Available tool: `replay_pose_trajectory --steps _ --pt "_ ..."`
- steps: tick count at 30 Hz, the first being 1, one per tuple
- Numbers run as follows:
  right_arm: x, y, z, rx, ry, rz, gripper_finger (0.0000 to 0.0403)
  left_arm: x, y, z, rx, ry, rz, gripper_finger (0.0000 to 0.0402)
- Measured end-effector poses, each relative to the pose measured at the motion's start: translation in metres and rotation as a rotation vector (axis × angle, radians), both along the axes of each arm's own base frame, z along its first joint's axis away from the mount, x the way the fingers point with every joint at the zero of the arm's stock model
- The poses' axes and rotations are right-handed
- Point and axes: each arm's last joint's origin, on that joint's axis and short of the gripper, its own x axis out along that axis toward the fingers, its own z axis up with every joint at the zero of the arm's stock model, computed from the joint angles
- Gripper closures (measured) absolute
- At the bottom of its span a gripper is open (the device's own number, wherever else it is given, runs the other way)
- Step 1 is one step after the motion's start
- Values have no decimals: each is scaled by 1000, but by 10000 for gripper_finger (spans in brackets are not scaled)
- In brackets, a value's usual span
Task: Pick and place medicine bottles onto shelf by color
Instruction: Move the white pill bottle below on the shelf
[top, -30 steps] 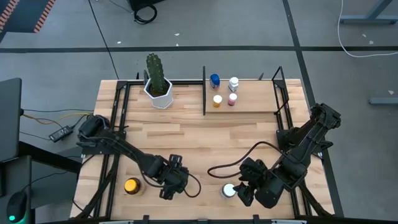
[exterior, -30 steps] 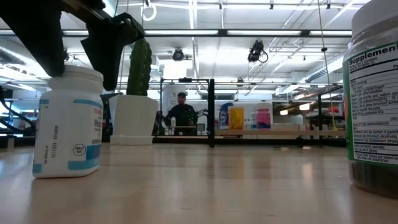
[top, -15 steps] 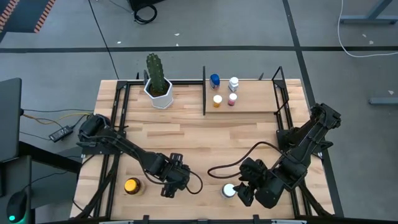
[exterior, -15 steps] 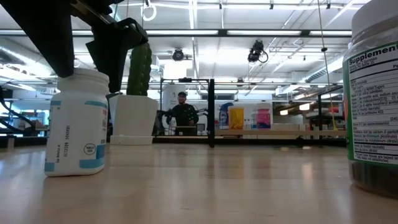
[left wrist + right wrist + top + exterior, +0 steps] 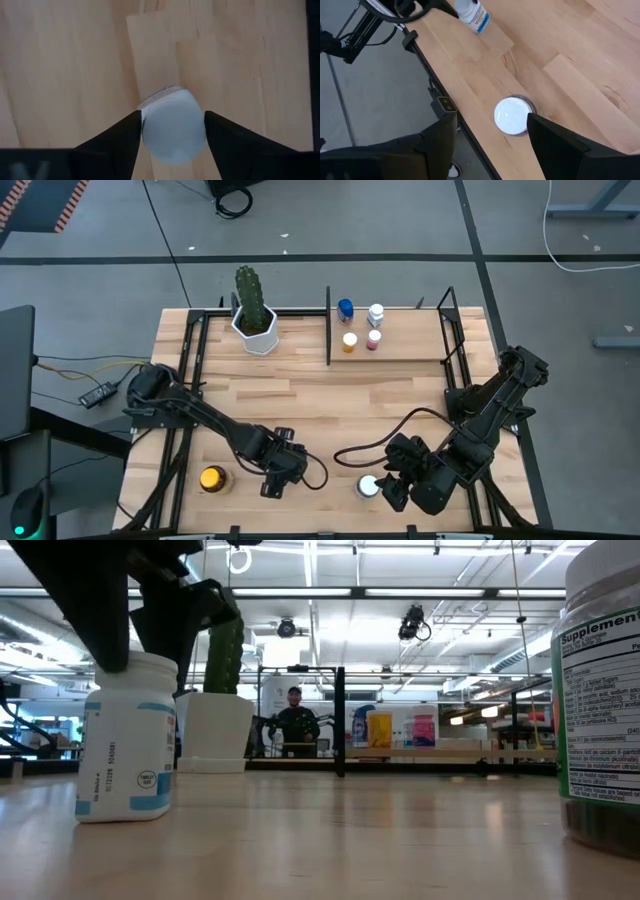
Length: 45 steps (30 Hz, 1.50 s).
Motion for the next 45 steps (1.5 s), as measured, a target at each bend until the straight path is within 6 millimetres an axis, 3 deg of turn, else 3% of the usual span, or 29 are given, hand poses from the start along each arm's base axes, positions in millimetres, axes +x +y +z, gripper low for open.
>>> replay_pose_trajectory --steps 8,14,19,23,27,36,40,45 --pt "-3 3 0 4 1 9 155 7 3 -5 -2 -11 17 208" --pt "-6 7 0 20 8 16 155 18 26 -5 2 -14 83 207" --pt "-11 11 0 52 18 0 155 39 49 17 21 -101 41 208" --pt "-16 15 0 54 21 13 155 58 76 42 55 -192 39 215" --pt "-17 16 -1 69 27 0 155 73 118 62 100 -260 56 211" --pt "-25 14 -4 112 107 -107 155 83 211 101 134 -373 122 213" --pt "-27 12 -5 117 129 -156 155 88 232 108 163 -375 105 209" --pt "-28 10 -6 119 142 -189 155 112 243 116 191 -377 64 209"
